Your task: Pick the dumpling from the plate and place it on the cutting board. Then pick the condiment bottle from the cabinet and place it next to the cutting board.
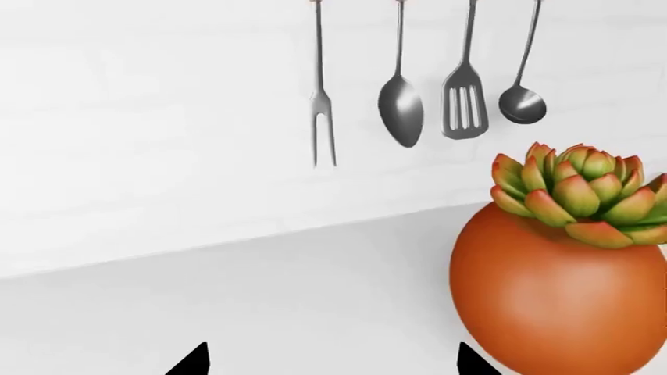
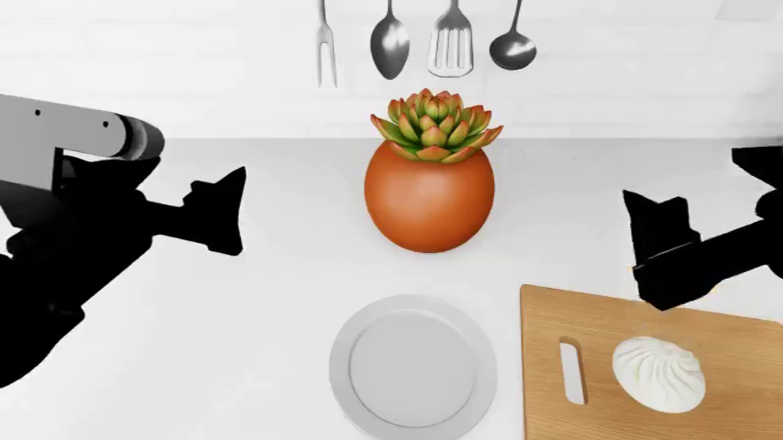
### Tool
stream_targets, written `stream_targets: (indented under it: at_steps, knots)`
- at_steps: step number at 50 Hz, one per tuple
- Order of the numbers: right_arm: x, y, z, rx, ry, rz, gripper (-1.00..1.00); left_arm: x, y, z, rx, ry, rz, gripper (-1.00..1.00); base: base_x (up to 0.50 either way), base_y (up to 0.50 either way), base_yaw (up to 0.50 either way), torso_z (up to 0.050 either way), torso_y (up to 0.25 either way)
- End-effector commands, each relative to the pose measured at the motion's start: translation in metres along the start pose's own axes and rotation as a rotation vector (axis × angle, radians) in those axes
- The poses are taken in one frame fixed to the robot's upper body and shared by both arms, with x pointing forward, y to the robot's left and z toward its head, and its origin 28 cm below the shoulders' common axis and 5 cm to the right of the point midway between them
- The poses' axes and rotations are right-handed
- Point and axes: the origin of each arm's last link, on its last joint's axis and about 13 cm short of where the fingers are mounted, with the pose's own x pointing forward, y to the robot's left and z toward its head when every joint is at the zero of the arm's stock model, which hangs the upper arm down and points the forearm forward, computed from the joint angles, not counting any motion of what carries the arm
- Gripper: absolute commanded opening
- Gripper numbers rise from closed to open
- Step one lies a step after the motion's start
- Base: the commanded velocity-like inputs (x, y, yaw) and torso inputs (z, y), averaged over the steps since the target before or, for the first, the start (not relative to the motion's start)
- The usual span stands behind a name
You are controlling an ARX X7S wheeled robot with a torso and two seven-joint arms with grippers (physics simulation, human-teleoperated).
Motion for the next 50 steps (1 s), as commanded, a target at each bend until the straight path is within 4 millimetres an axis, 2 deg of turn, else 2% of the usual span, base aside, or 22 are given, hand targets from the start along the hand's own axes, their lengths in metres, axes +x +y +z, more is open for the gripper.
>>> stream_targets:
  at_steps: [1, 4, 8, 13, 19, 38, 42, 50]
  knots:
    - [-0.013, 0.006, 0.017, -0.003, -0.384, -0.111, 1.0, -0.015, -0.002, 0.006, 0.022, -0.031, 0.022, 1.0, 0.0, 0.0, 0.0, 0.006, 0.0]
    - [-0.017, 0.008, 0.021, -0.007, -0.454, -0.117, 1.0, -0.014, -0.005, 0.005, 0.025, -0.035, 0.011, 1.0, 0.0, 0.0, 0.0, 0.005, 0.0]
    - [-0.011, 0.013, 0.03, -0.029, -0.547, -0.153, 1.0, -0.013, -0.007, 0.006, 0.026, -0.041, 0.005, 1.0, 0.0, 0.0, 0.0, 0.005, 0.0]
    - [-0.011, 0.016, 0.042, -0.05, -0.703, -0.226, 1.0, -0.018, -0.008, 0.015, 0.038, -0.058, 0.004, 1.0, 0.0, 0.0, 0.0, 0.005, 0.0]
    - [-0.016, 0.021, 0.053, -0.04, -0.817, -0.239, 1.0, -0.021, -0.008, 0.018, 0.032, -0.074, 0.009, 1.0, 0.0, 0.0, 0.0, 0.005, 0.0]
    - [-0.028, 0.026, 0.077, -0.03, -0.93, -0.259, 1.0, -0.03, 0.0, 0.024, 0.017, -0.094, 0.015, 1.0, 0.0, 0.0, 0.0, 0.005, 0.0]
    - [-0.029, 0.026, 0.088, -0.031, -0.949, -0.261, 1.0, -0.031, 0.0, 0.025, 0.018, -0.095, 0.015, 1.0, 0.0, 0.0, 0.0, 0.005, 0.0]
    - [-0.034, 0.018, 0.122, -0.024, -1.003, -0.268, 1.0, -0.033, 0.0, 0.026, 0.019, -0.094, 0.018, 1.0, 0.0, 0.0, 0.0, 0.005, 0.0]
